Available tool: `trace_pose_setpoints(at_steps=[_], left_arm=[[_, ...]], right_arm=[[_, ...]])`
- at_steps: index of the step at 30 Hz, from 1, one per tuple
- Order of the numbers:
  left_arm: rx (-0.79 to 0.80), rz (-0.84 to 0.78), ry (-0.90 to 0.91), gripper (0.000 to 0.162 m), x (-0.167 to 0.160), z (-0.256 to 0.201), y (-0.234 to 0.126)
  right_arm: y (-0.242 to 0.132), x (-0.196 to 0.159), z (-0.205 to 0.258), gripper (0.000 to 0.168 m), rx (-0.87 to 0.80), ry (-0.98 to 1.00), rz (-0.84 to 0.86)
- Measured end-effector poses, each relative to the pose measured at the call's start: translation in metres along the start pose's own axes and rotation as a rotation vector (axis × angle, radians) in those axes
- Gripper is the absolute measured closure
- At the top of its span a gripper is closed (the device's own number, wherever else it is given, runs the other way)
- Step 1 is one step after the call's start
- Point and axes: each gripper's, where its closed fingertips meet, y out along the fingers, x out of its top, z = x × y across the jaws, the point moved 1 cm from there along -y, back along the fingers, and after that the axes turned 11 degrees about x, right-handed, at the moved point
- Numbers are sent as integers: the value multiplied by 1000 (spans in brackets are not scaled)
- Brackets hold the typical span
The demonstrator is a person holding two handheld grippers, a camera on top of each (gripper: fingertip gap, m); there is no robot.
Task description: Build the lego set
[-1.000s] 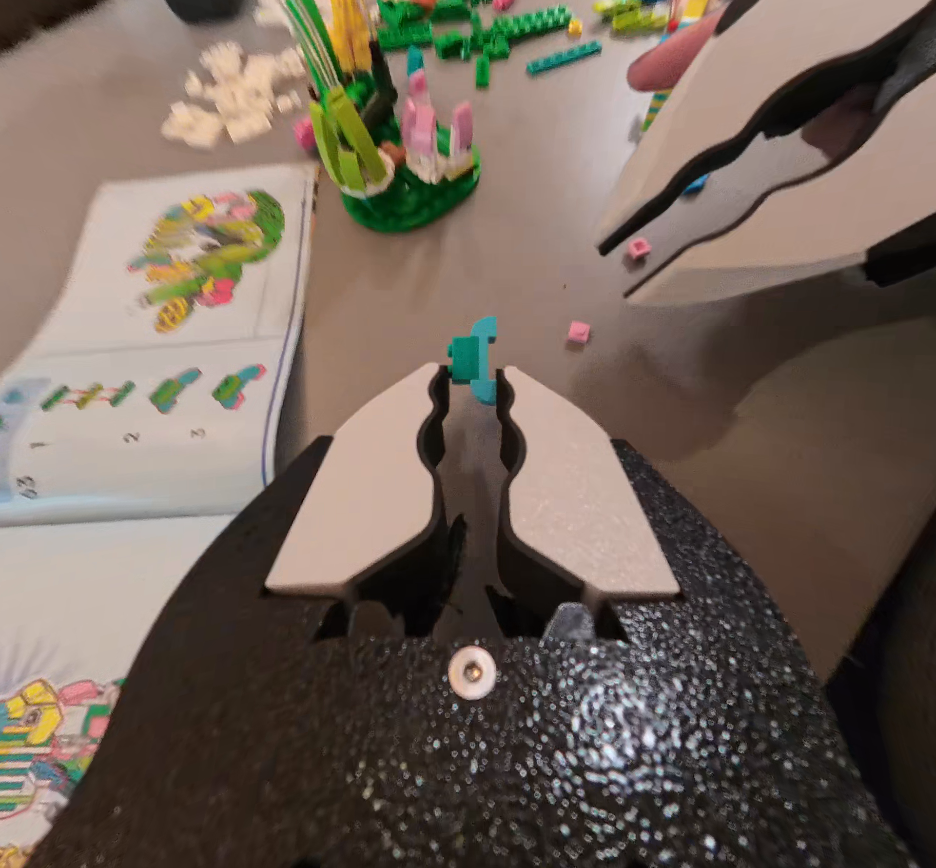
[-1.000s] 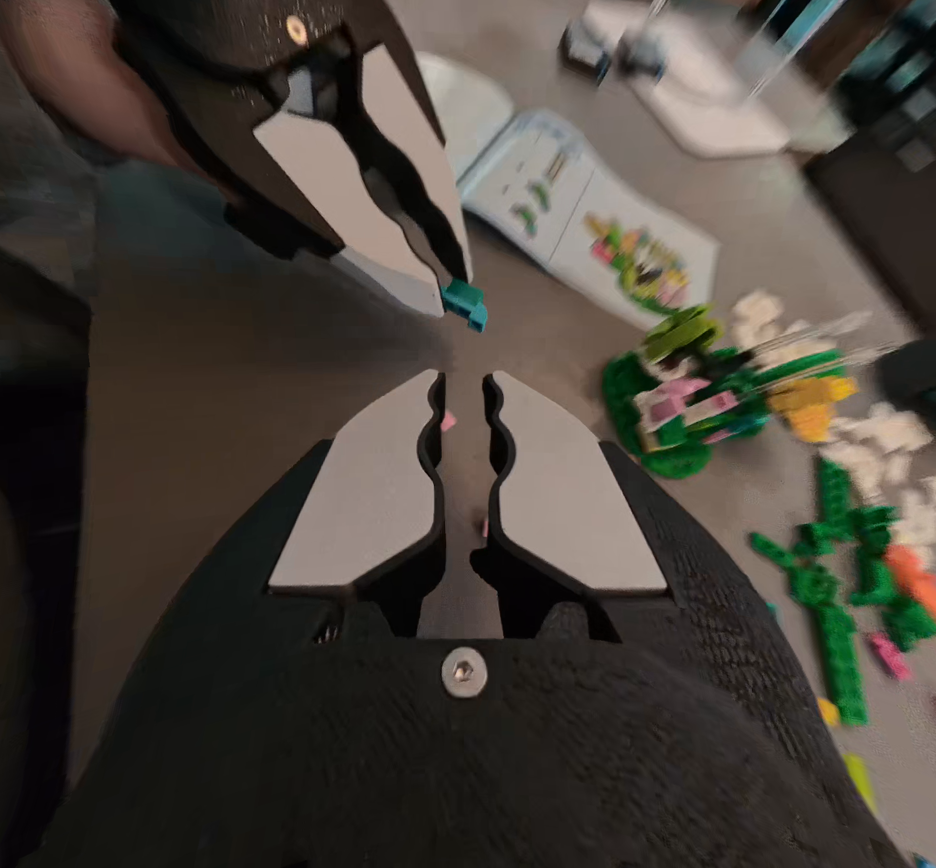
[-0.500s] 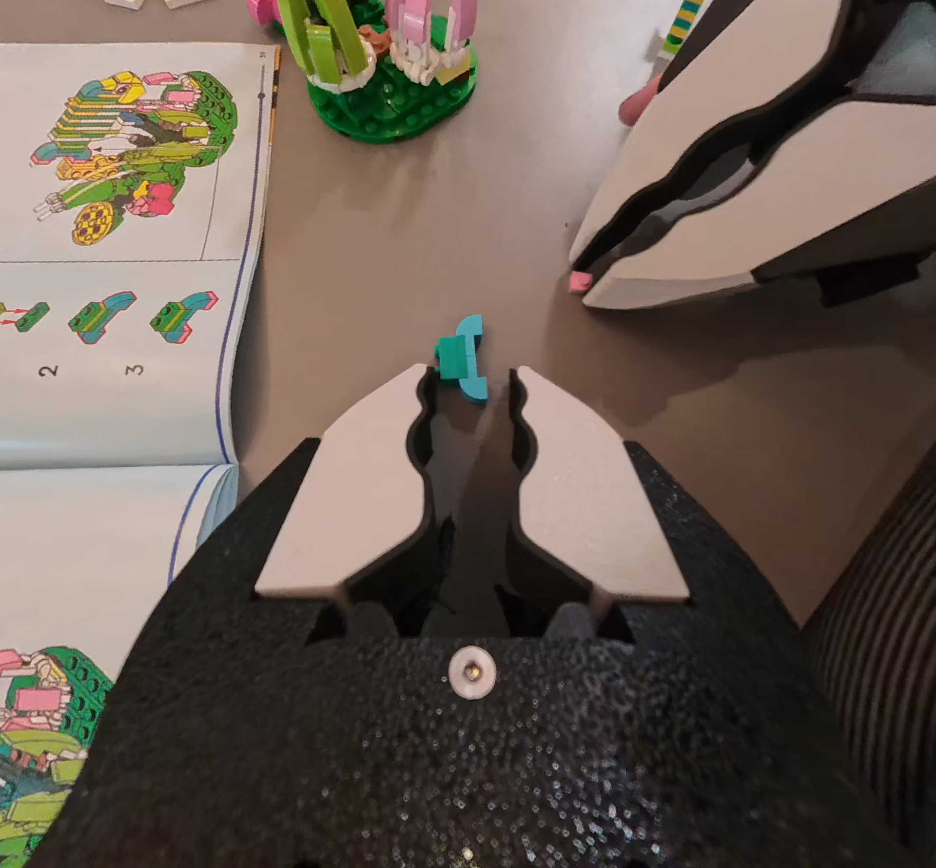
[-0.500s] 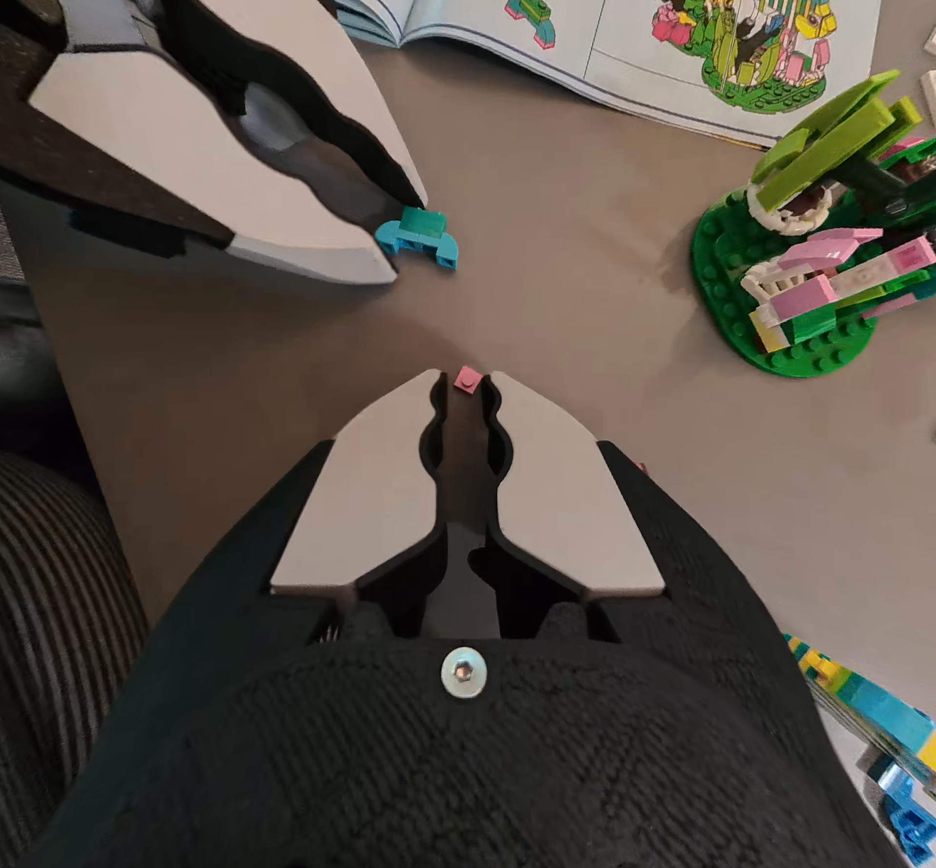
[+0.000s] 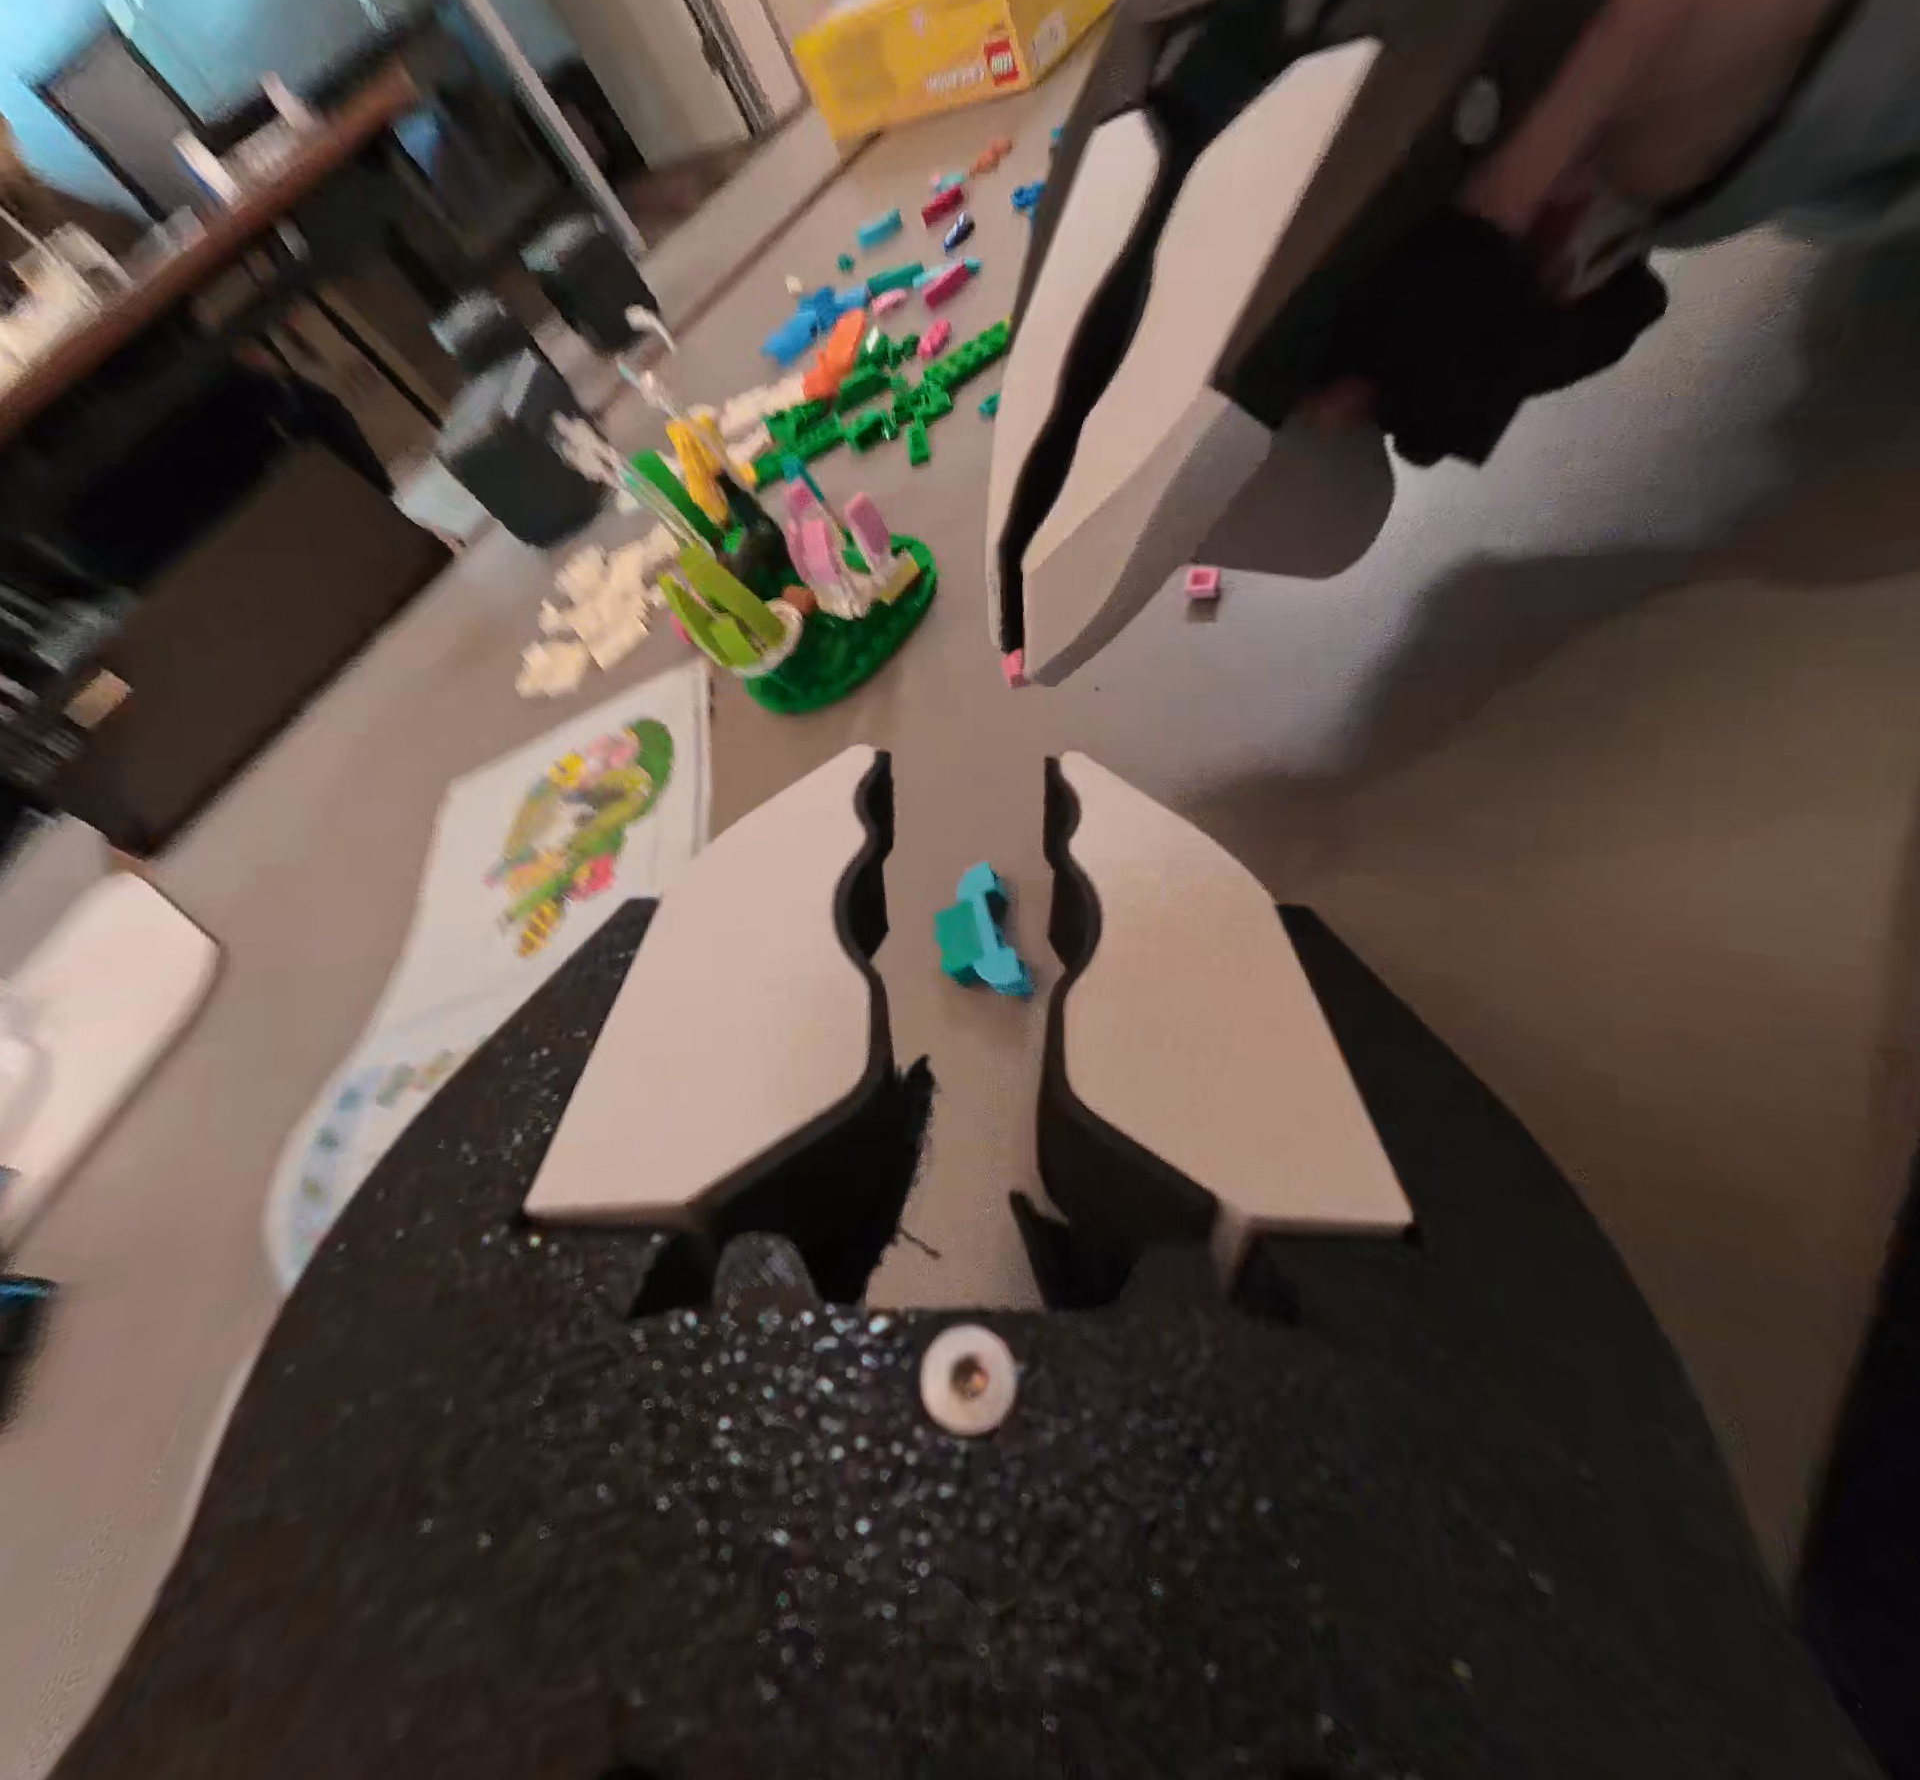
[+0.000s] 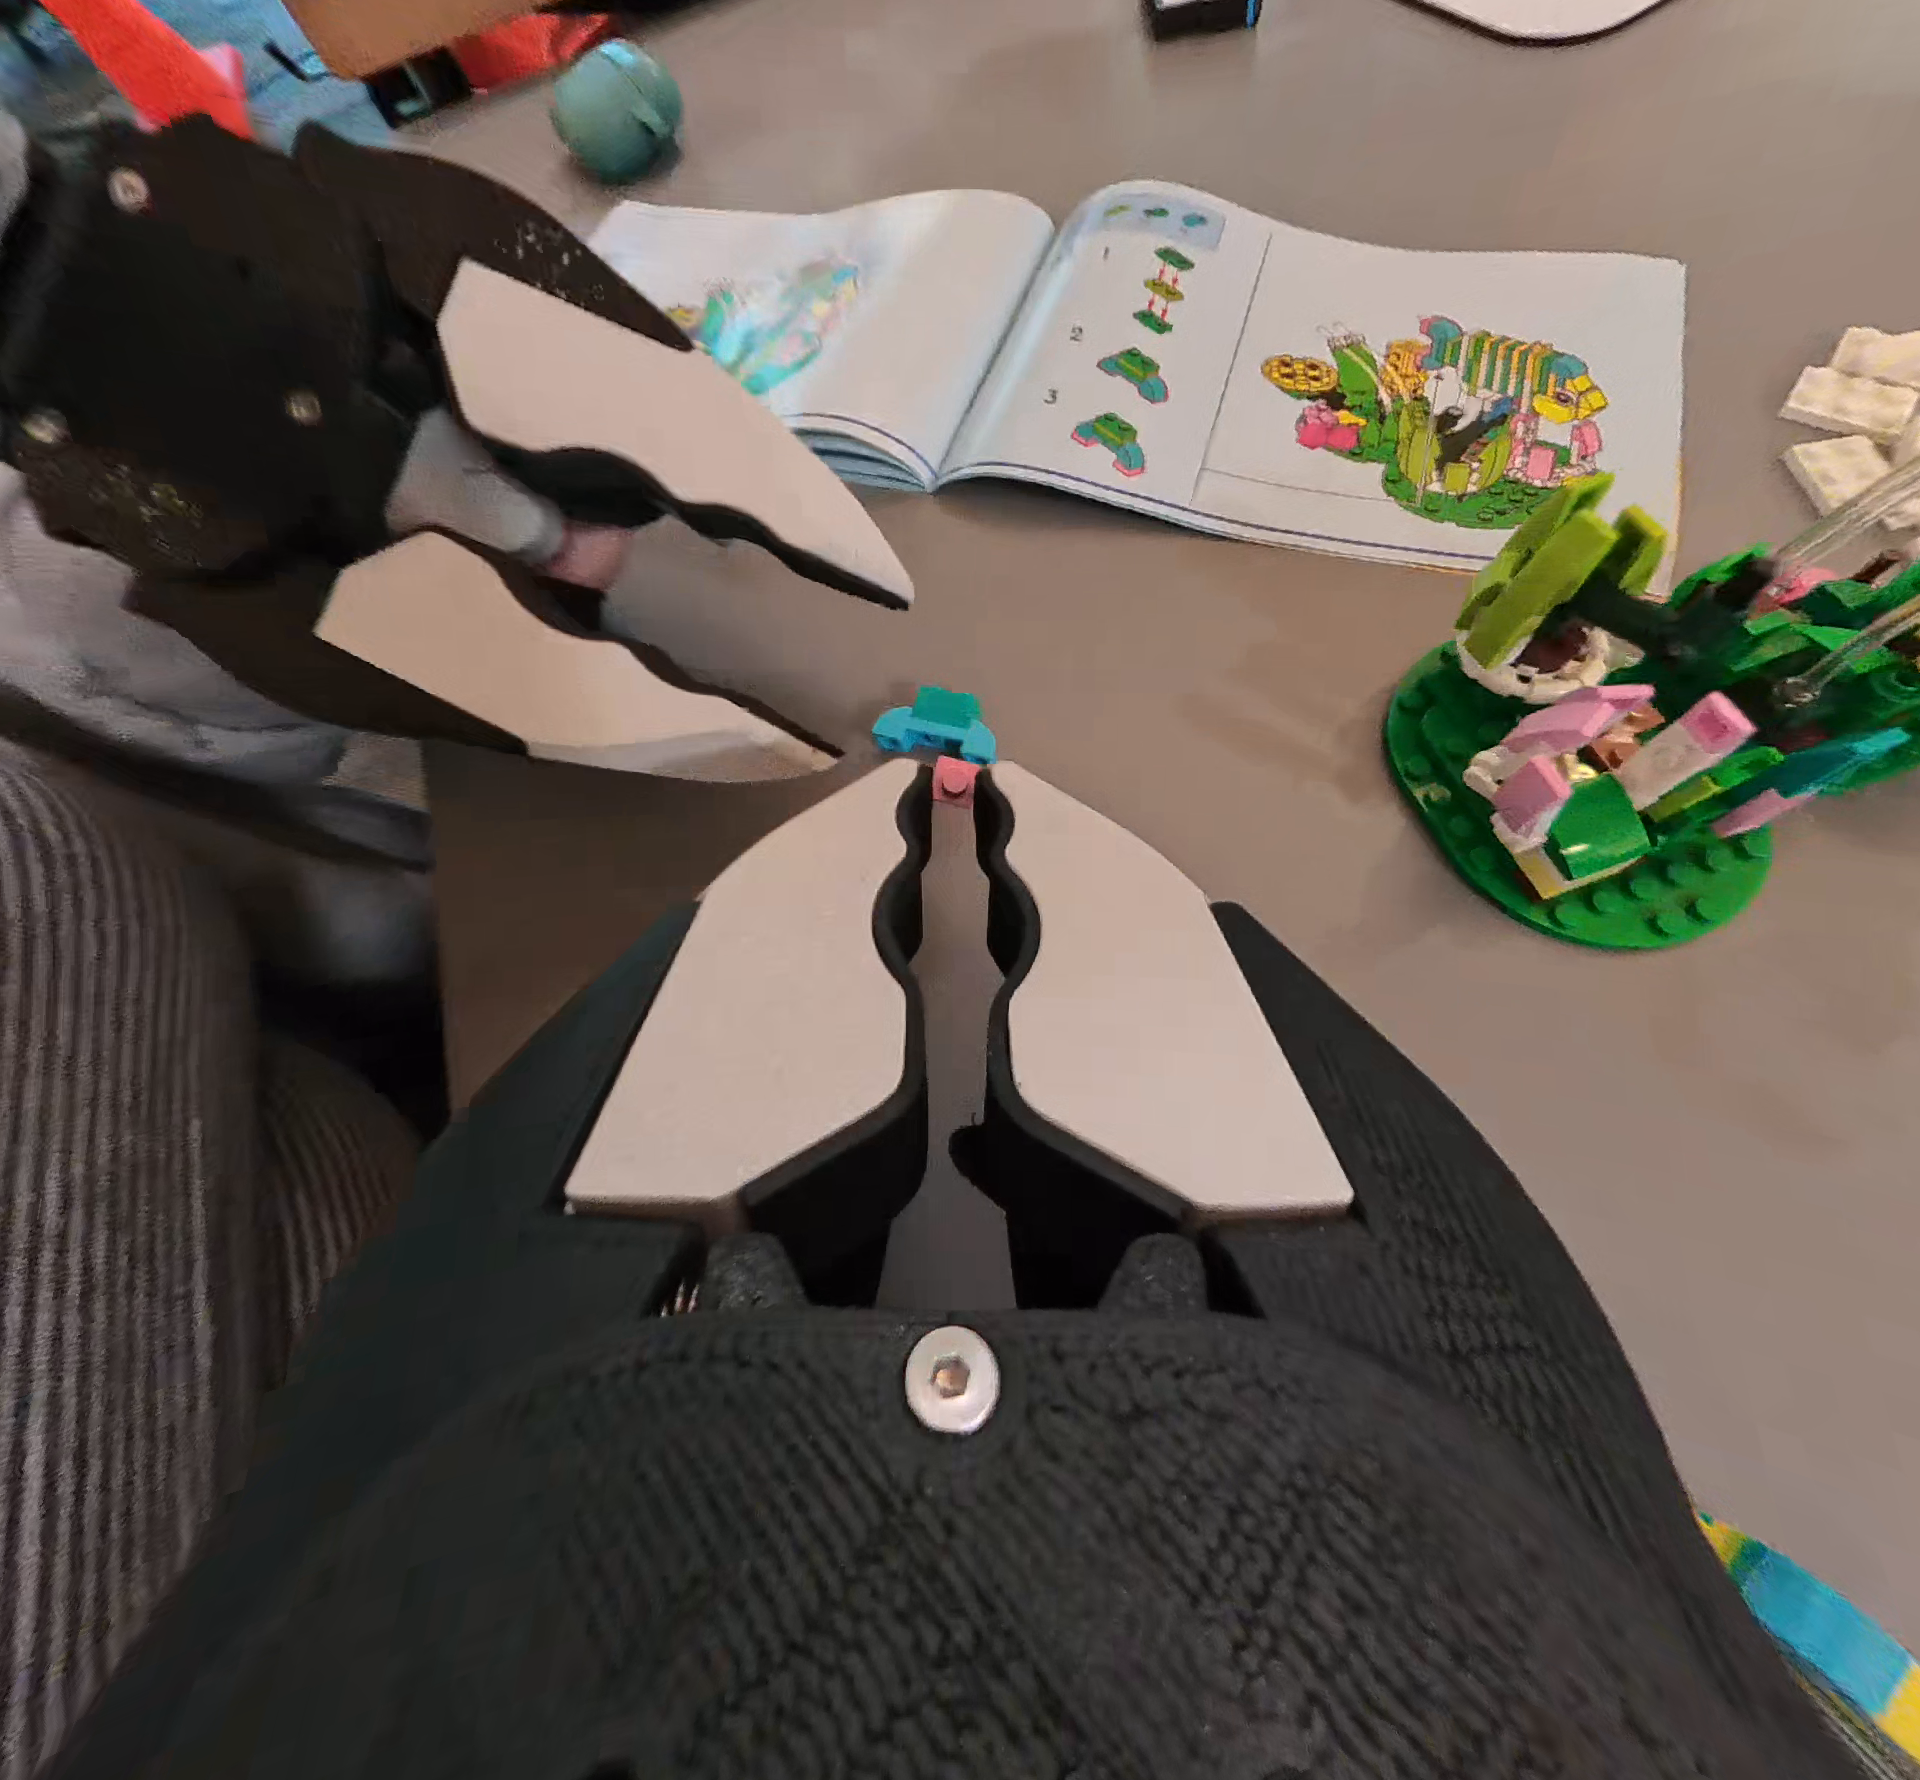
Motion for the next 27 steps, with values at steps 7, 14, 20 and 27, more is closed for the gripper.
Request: trace_pose_setpoints(at_steps=[7, 14, 20, 27], left_arm=[[29, -196, 349, 153, 15, -10, -6], [-38, -263, 374, 153, 19, -16, -13], [-85, -252, 392, 157, 15, -21, -14], [-64, -187, 378, 159, 7, -19, -11]], right_arm=[[1, 6, 21, 162, 224, 104, -9], [0, 7, 28, 162, 298, 132, 15], [3, 3, 29, 162, 311, 123, 62], [8, 0, 23, 162, 243, 31, 87]])
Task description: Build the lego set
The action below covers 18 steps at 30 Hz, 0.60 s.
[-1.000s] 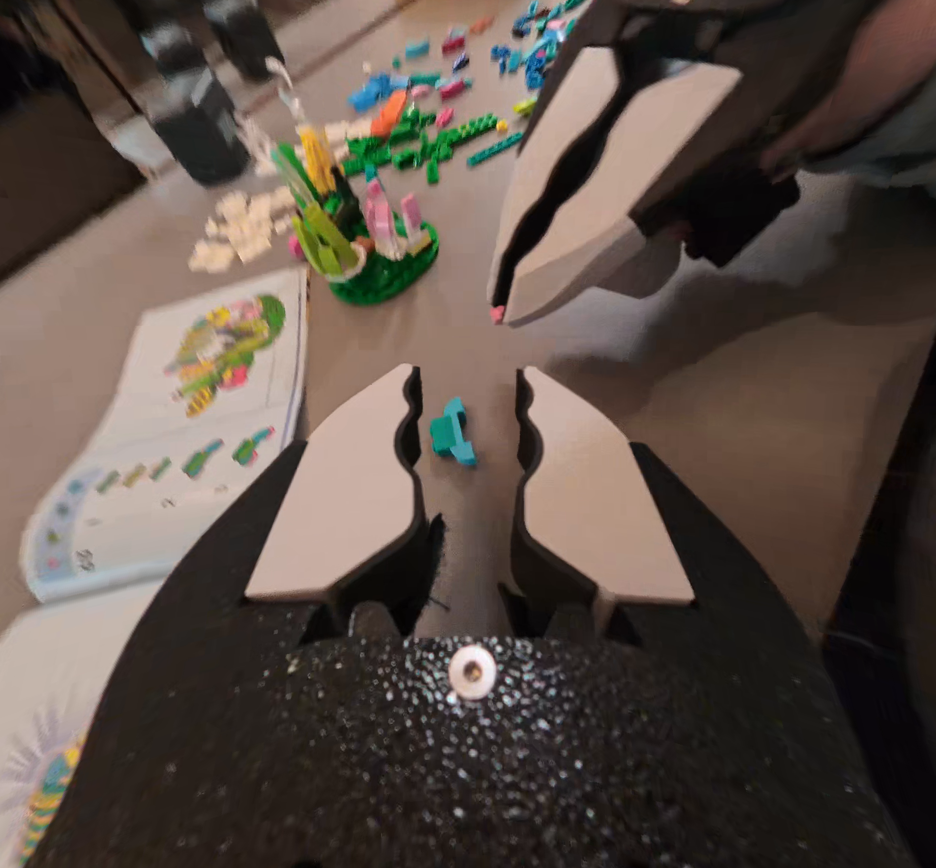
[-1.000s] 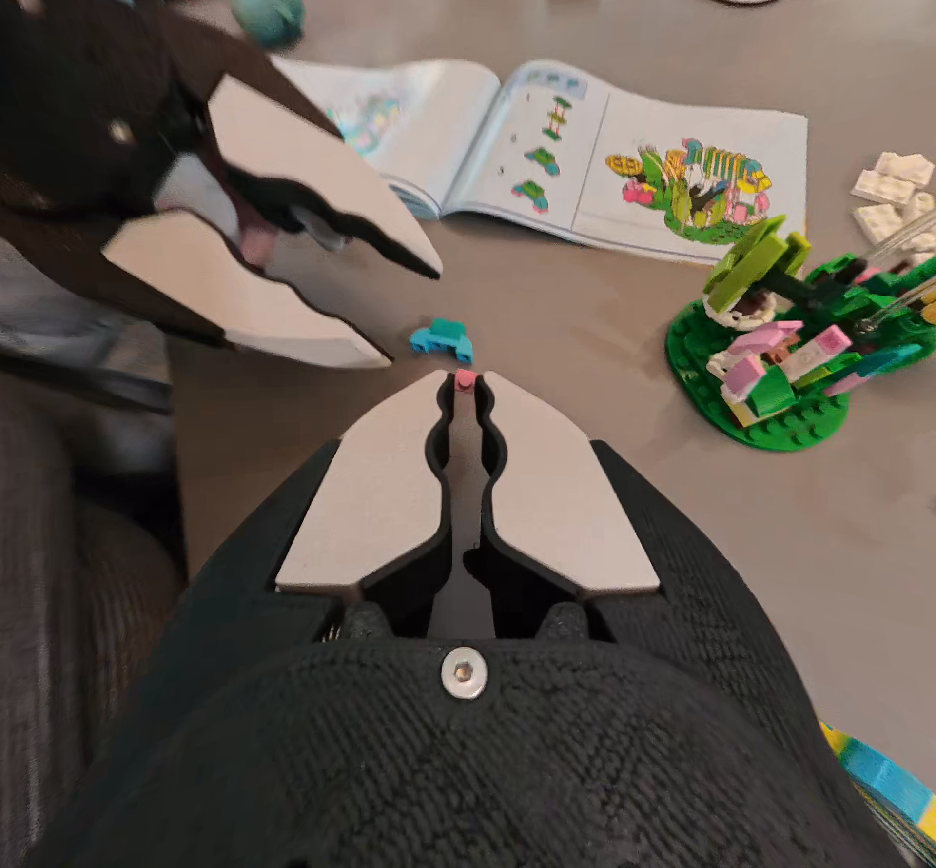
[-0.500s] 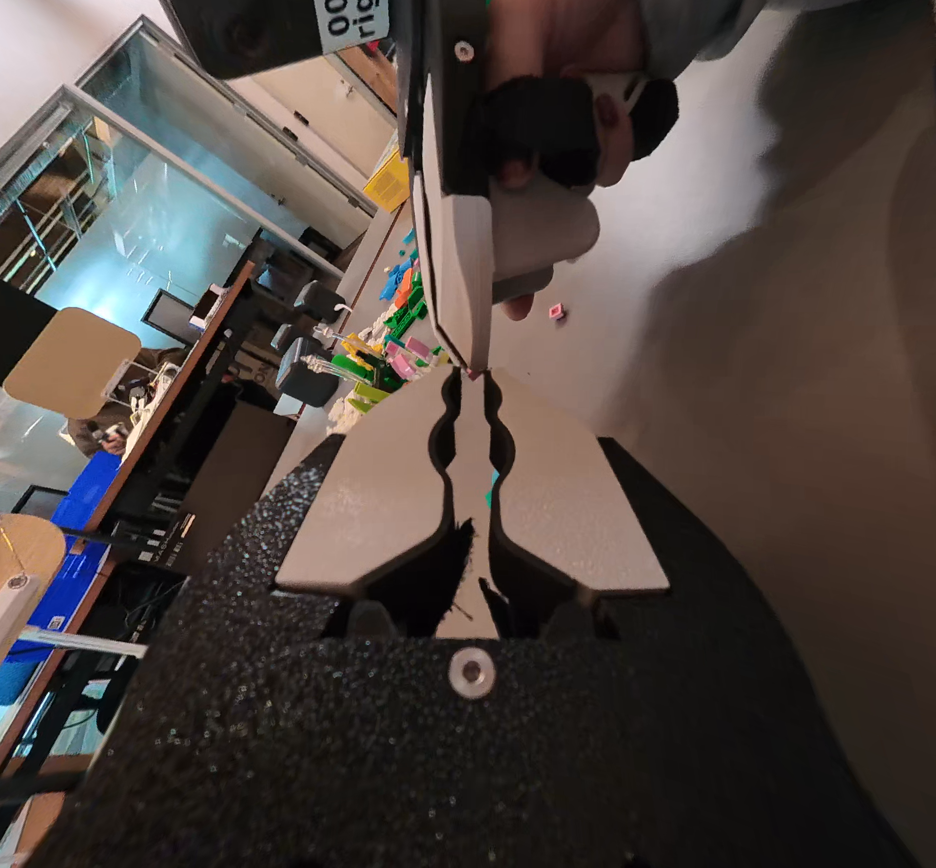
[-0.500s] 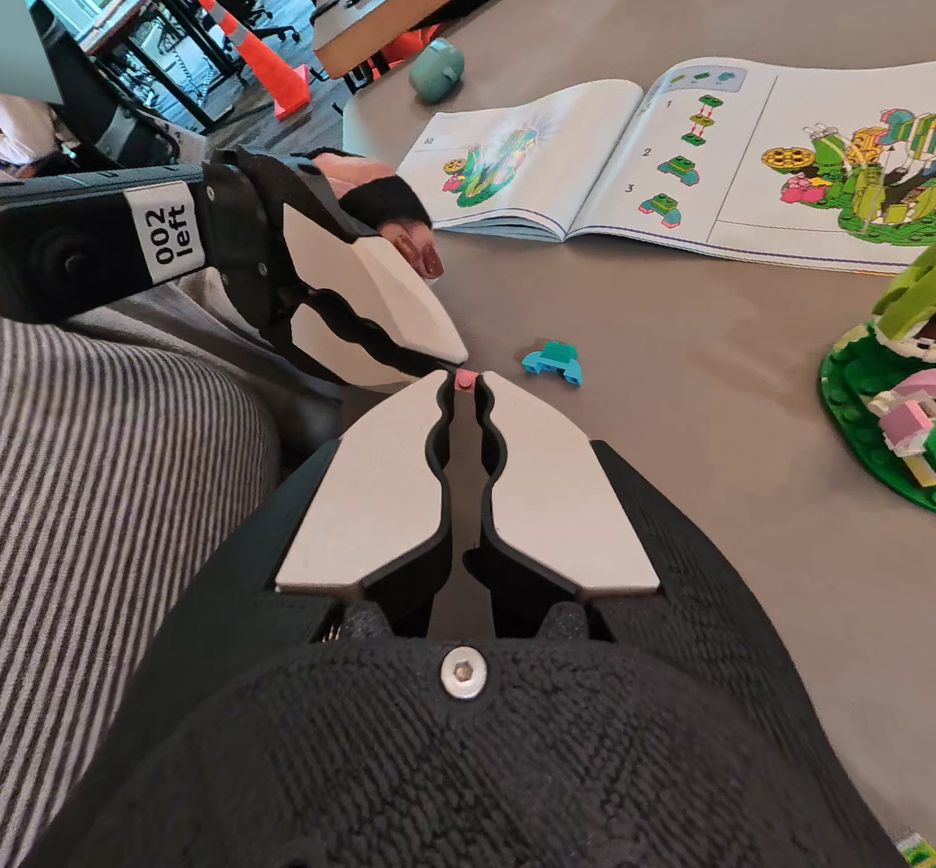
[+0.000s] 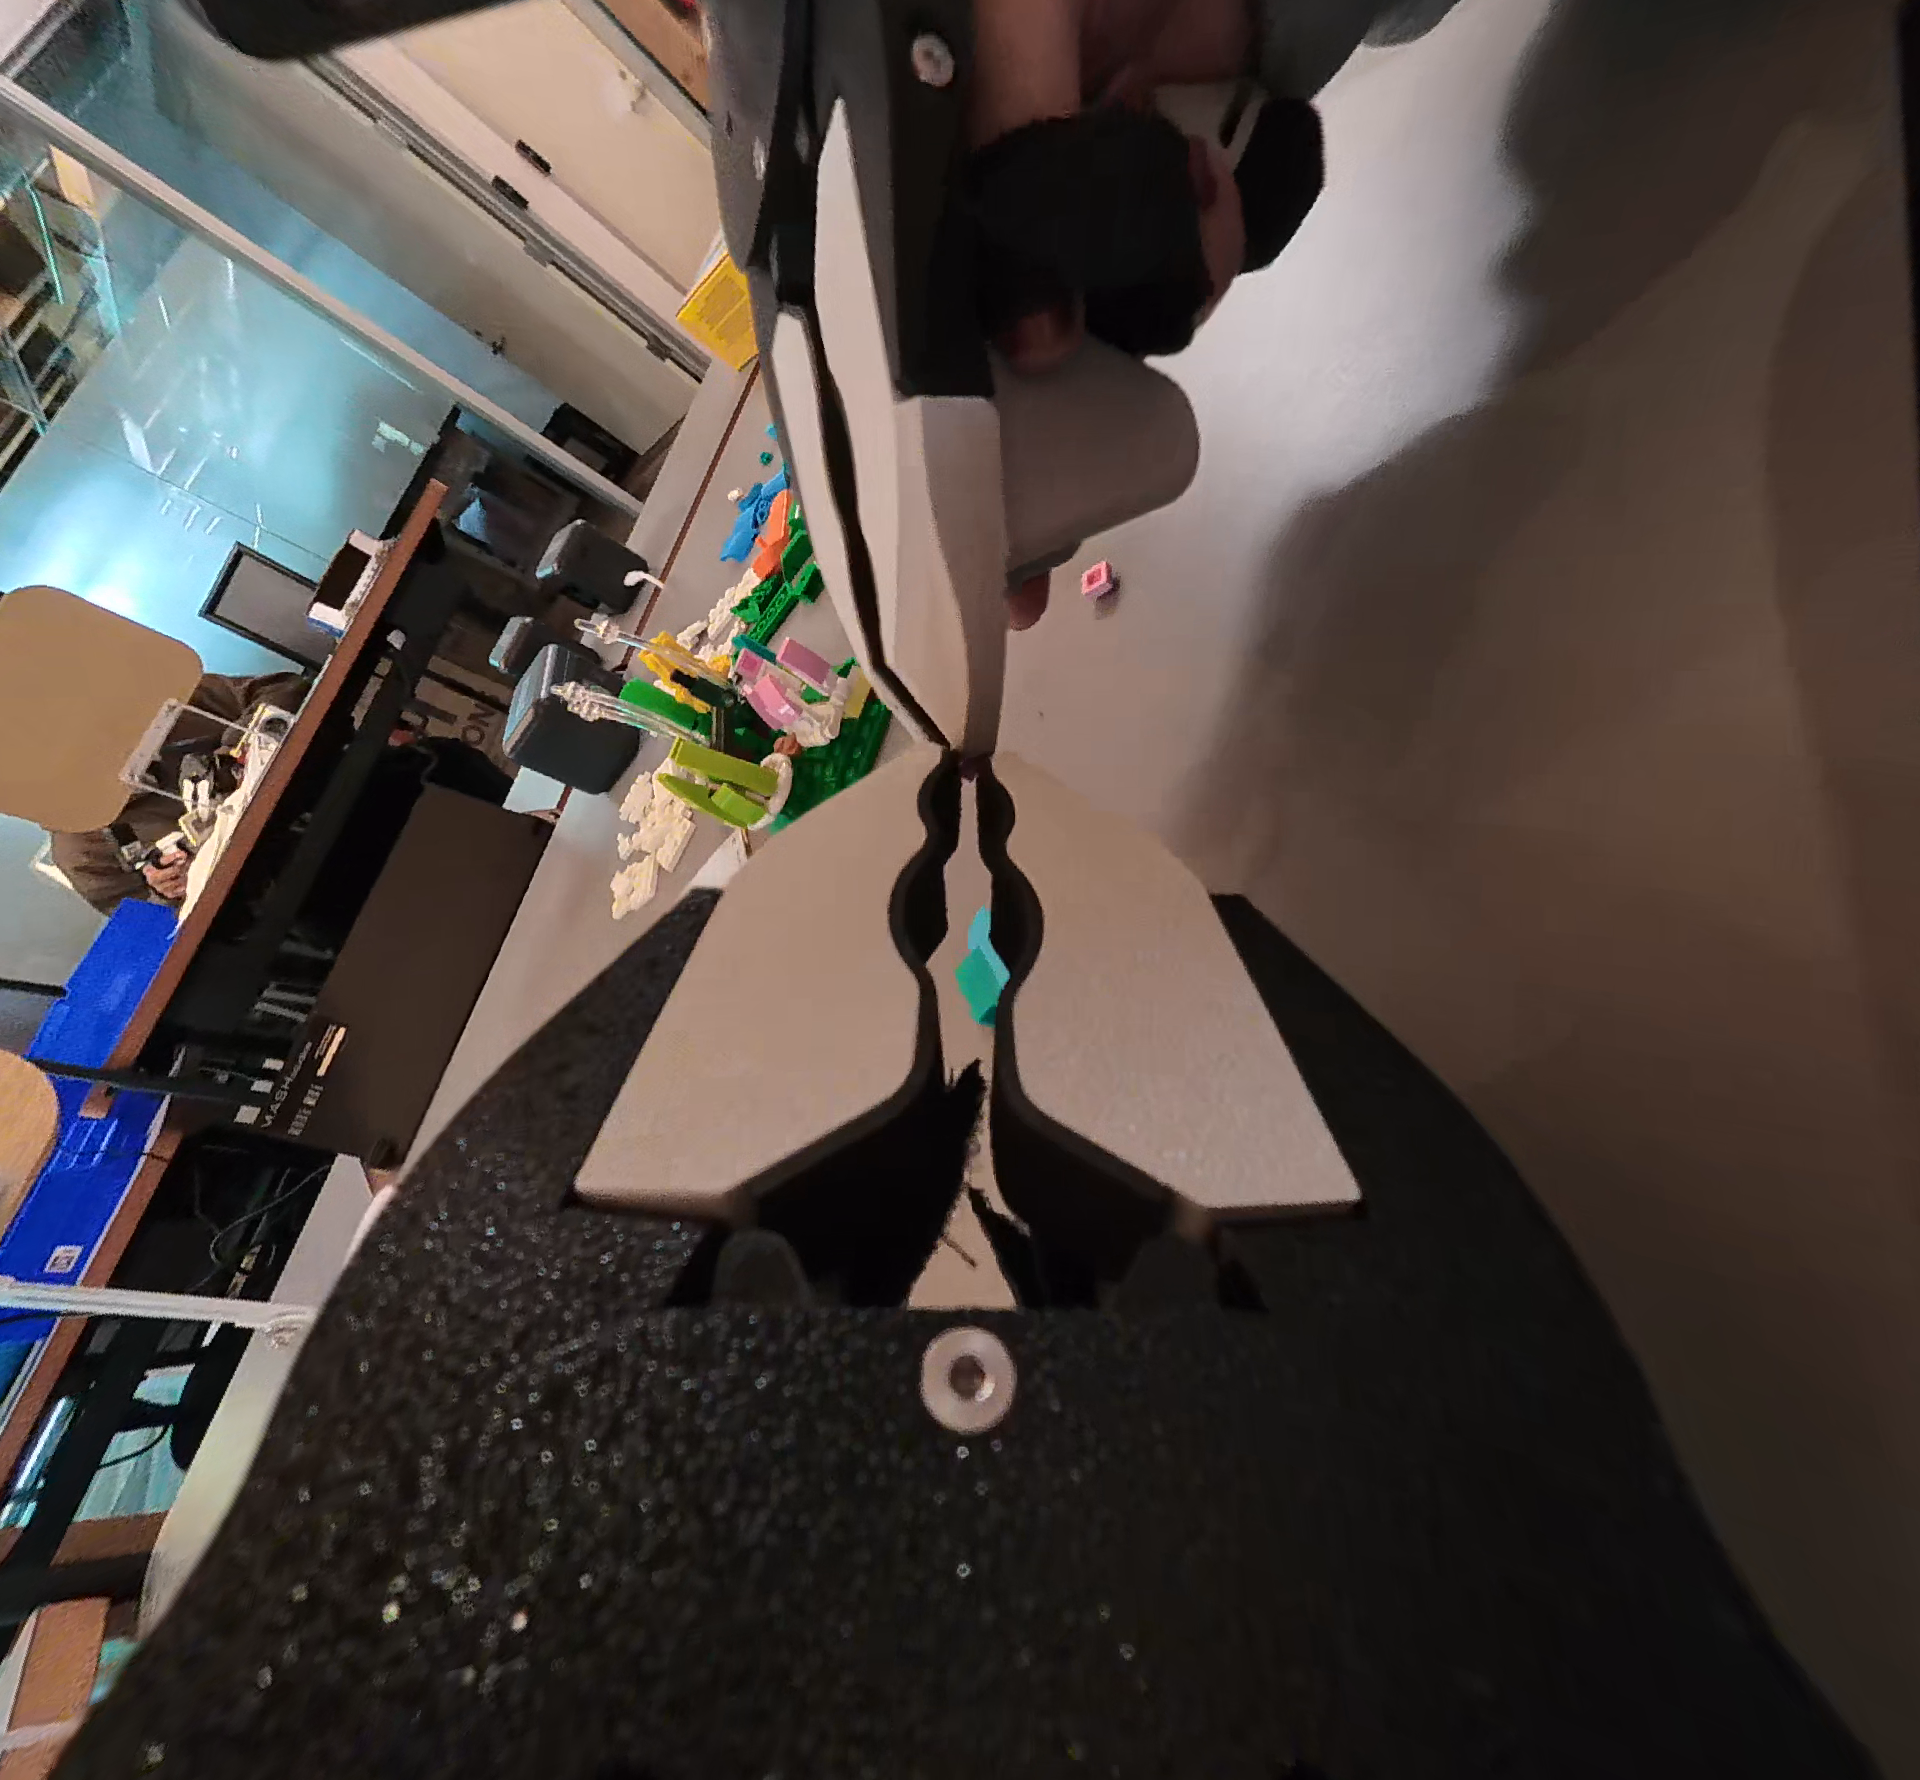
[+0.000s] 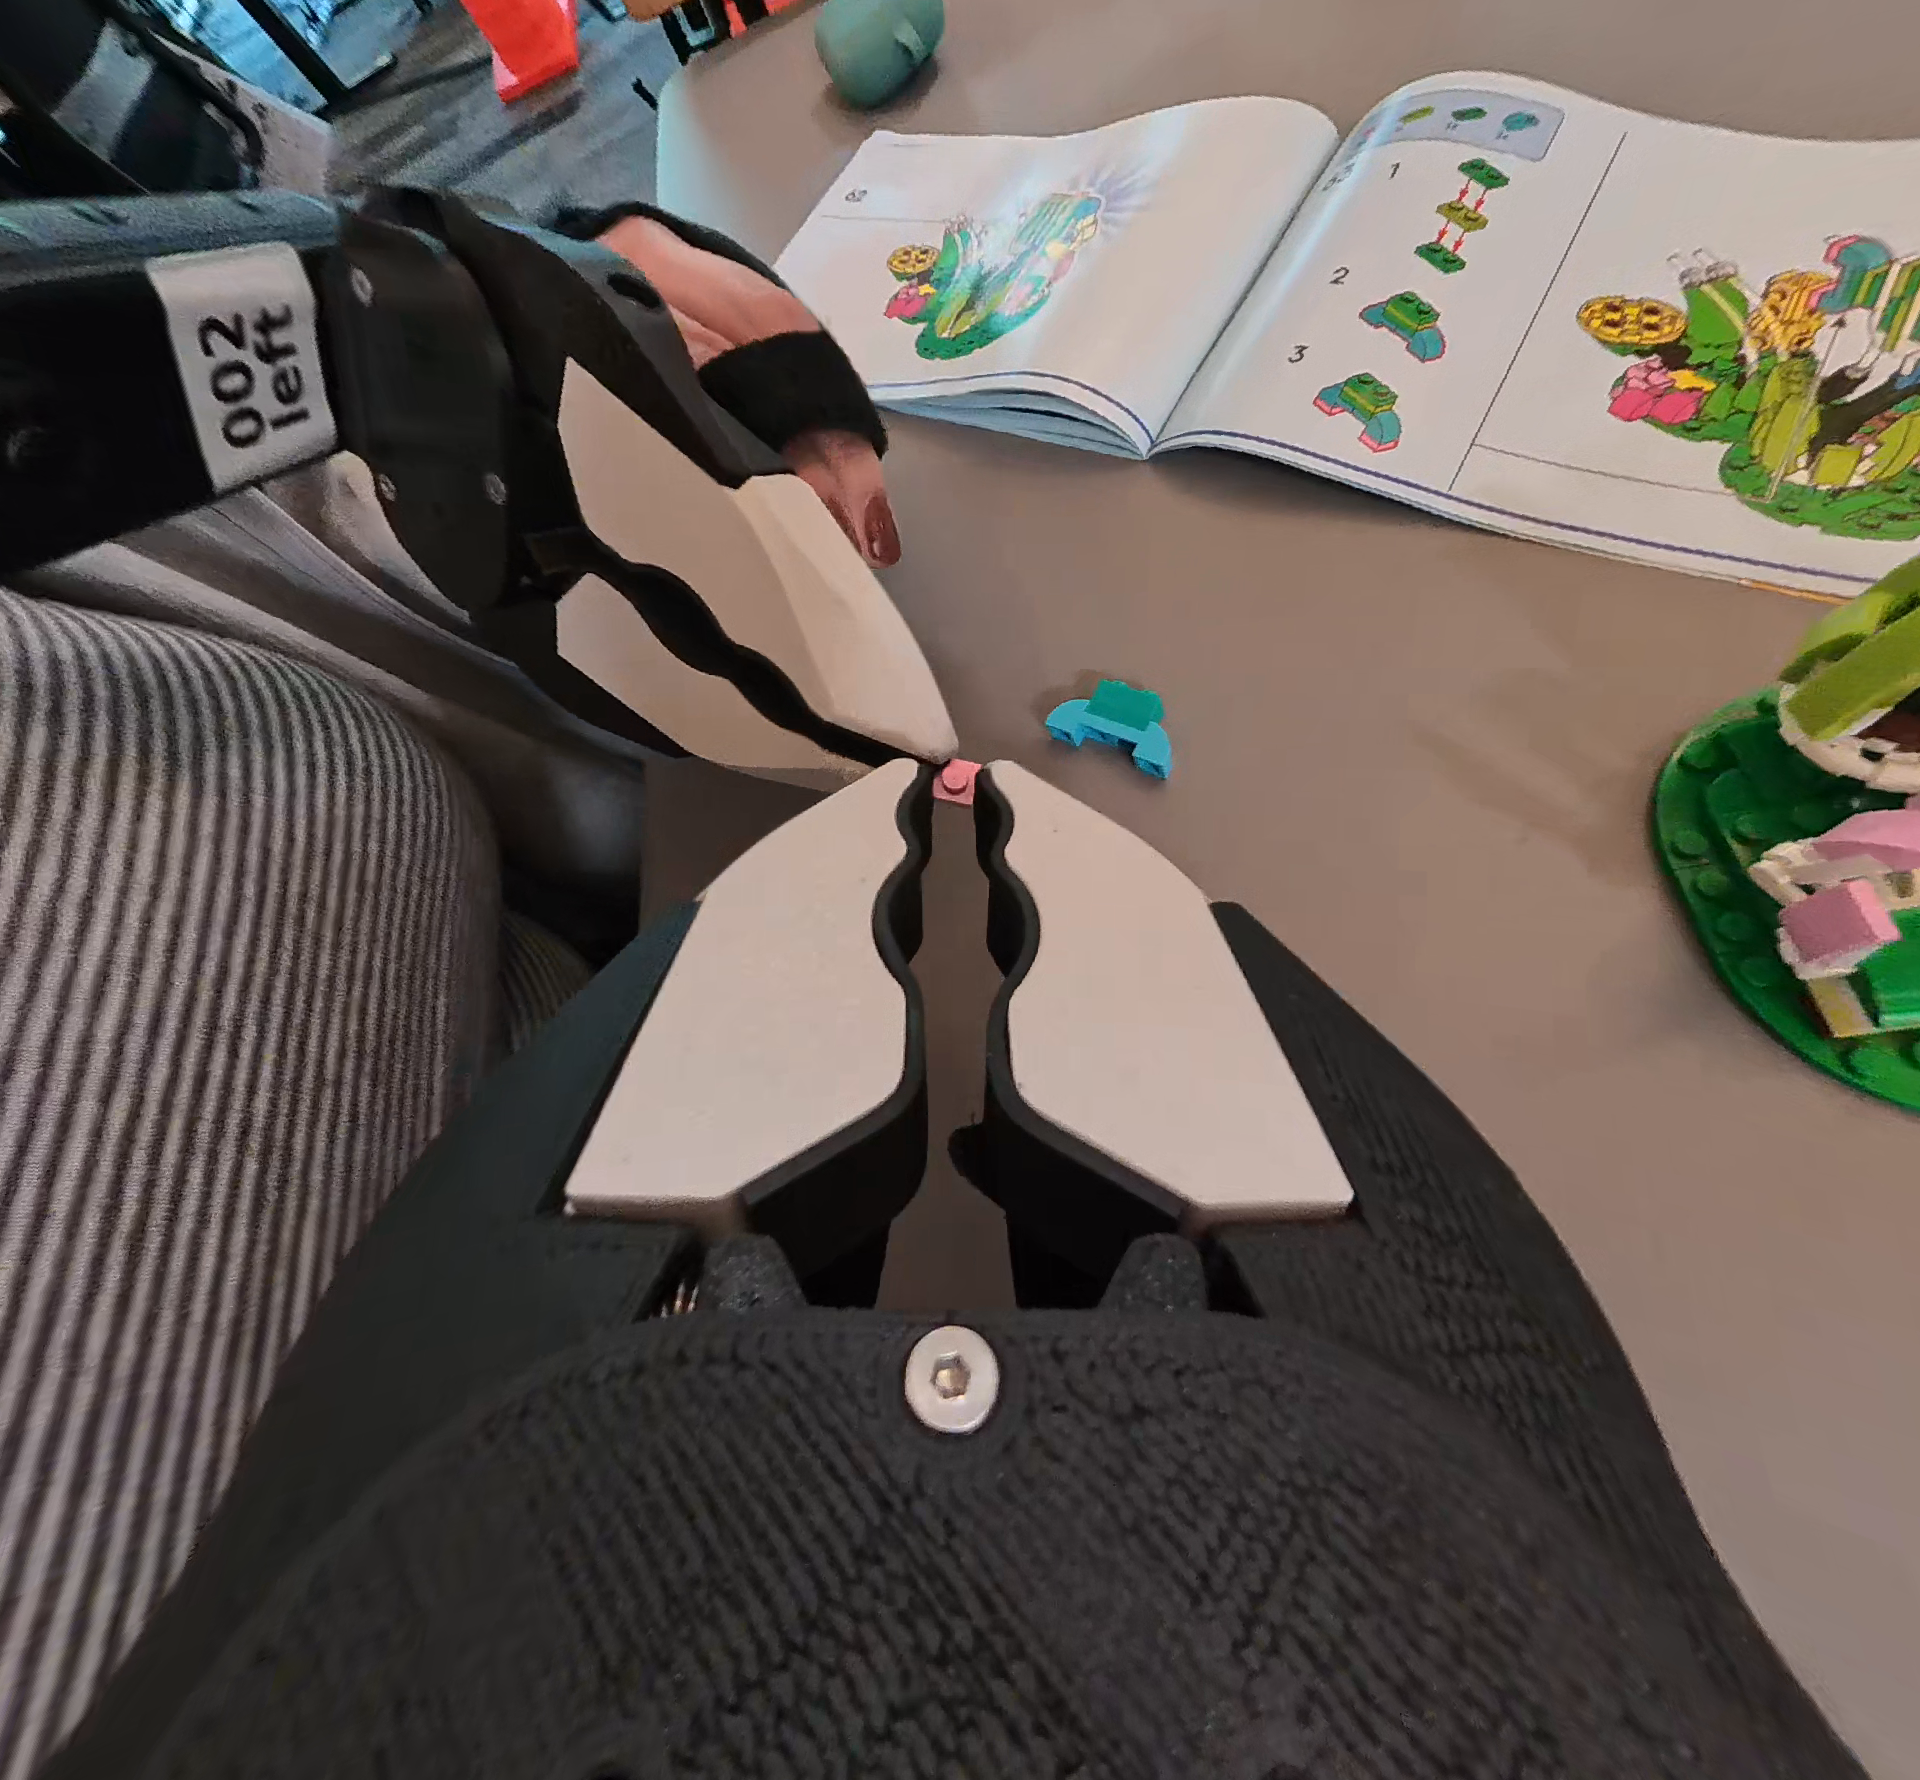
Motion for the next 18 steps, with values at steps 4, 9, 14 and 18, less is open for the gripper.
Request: trace_pose_setpoints(at_steps=[4, 9, 14, 18], left_arm=[[-41, 60, -55, 161, -7, -6, 2], [-44, 342, -417, 135, -40, 13, 0], [-182, 493, -818, 112, -51, 11, 0], [-218, 572, -790, 111, -60, 1, 3]], right_arm=[[4, -6, -5, 162, -49, -73, 62], [8, -28, -25, 162, -173, -221, 228], [15, -34, -28, 162, -177, -300, 291], [15, -31, -31, 162, -187, -297, 285]])
